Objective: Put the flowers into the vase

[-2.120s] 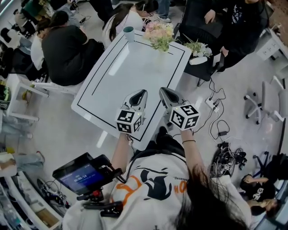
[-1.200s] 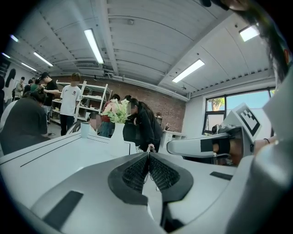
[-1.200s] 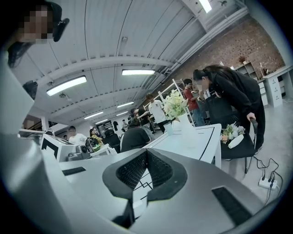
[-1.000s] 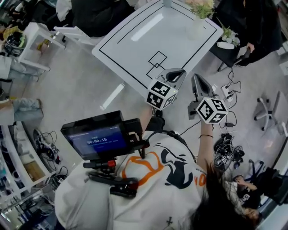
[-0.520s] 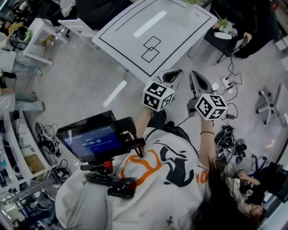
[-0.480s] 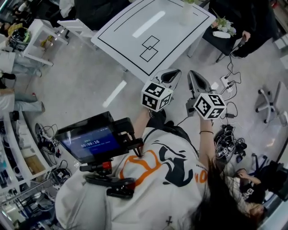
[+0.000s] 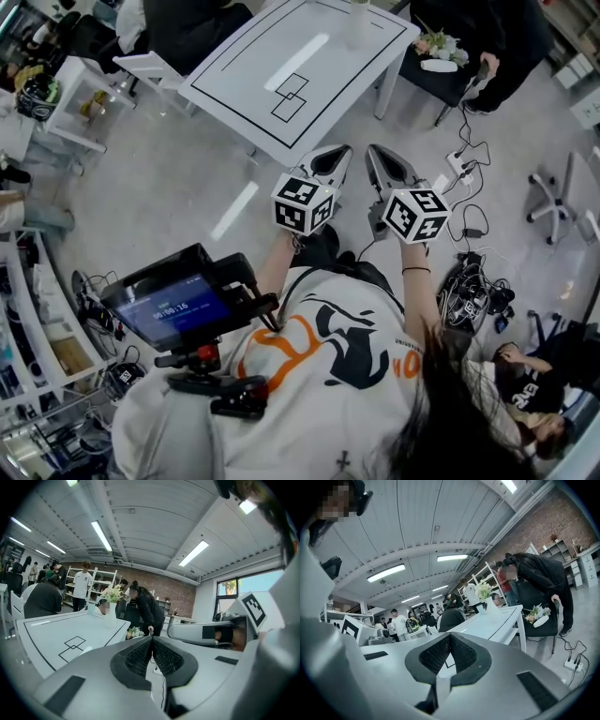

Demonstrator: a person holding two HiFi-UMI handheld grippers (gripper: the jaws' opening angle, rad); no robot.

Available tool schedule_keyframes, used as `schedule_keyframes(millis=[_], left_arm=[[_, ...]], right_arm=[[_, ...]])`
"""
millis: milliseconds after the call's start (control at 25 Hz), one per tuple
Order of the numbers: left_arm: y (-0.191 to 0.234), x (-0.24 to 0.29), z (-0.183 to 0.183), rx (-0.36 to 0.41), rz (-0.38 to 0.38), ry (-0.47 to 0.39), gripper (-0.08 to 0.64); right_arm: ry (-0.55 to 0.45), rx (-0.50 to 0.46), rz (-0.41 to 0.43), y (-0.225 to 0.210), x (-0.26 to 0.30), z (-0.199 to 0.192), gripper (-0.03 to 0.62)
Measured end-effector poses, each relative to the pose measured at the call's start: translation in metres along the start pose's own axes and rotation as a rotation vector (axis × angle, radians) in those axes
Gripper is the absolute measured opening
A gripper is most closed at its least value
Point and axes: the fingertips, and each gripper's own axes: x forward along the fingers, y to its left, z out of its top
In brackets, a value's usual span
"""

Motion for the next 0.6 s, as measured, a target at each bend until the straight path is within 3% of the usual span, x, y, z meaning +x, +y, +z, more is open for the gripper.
schedule_keyframes(millis=[600], left_arm=[[-0.020,-0.008,-0.002,0.010,-0.004,-0.002,0.011]], right_arm=[[-0.039,-0.001,0.000,0.006,-0.023,0.004,0.012]])
